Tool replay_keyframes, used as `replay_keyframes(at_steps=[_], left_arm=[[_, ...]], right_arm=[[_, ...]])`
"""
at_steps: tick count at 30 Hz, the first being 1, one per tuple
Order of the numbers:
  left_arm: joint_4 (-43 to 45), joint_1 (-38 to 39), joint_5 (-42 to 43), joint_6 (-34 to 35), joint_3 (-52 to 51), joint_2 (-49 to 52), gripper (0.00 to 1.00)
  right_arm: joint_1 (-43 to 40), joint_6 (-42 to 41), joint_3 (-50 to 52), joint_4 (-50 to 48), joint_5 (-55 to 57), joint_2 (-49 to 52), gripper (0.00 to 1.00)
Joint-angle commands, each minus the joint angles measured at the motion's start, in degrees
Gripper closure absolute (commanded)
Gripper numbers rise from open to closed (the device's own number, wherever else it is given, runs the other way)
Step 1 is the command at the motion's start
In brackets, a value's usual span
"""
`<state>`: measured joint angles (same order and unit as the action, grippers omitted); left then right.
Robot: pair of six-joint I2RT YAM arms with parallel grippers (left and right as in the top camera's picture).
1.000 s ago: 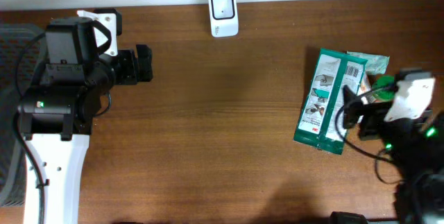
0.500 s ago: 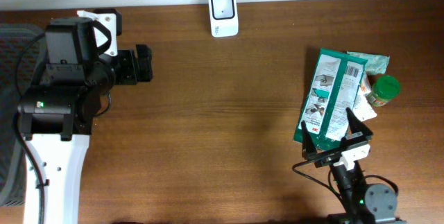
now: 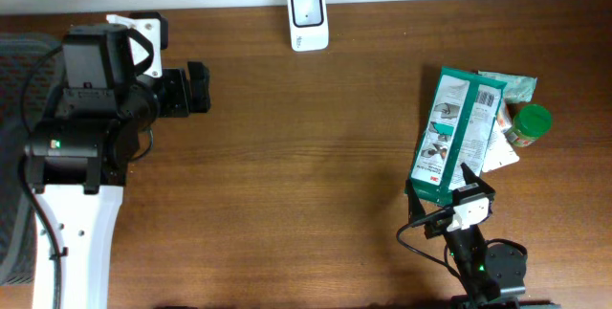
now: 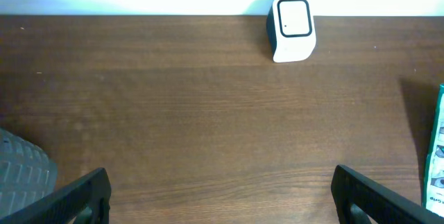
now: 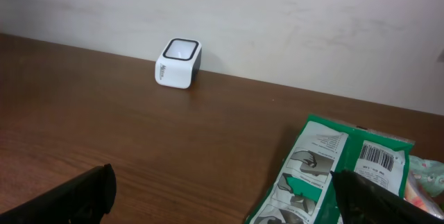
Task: Scan the item barcode
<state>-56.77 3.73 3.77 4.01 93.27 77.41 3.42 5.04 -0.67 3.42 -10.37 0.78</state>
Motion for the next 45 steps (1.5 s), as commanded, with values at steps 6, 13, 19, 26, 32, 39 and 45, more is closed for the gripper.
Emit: replay_keyframes(at_steps=[6,13,19,26,32,39,45], left_arm=[[0.0,-0.3,-0.6,-1.1,0.7,-0.5,0.01],[0.0,-0.3,-0.6,-1.1,0.7,-0.5,0.01],[0.0,-0.3,-0.6,-1.1,0.7,-0.5,0.01],[0.3,-0.2,-3.7,-1.1,-2.2,-3.2,0.01],[13.4,-0.2,-6.6,-2.3,-20.7,-17.0,0.01],[39.0,-2.1,-6.4,-5.9,-56.4,-40.9,0.01],[52.2,-2.1,-6.4,-7.7,-75.7,-55.3,0.01]], right_arm=[[0.3,-0.2,0.3,0.3,0.5,-0.6,0.02],[0.3,-0.2,0.3,0.3,0.5,-0.6,0.02],[0.3,-0.2,0.3,0.3,0.5,-0.6,0.02],[0.3,-0.2,0.3,0.3,0.5,-0.6,0.02],[0.3,-0.2,0.3,0.3,0.5,-0.6,0.01],[0.3,-0.2,0.3,0.3,0.5,-0.6,0.02],[0.3,-0.2,0.3,0.3,0.5,-0.6,0.02]])
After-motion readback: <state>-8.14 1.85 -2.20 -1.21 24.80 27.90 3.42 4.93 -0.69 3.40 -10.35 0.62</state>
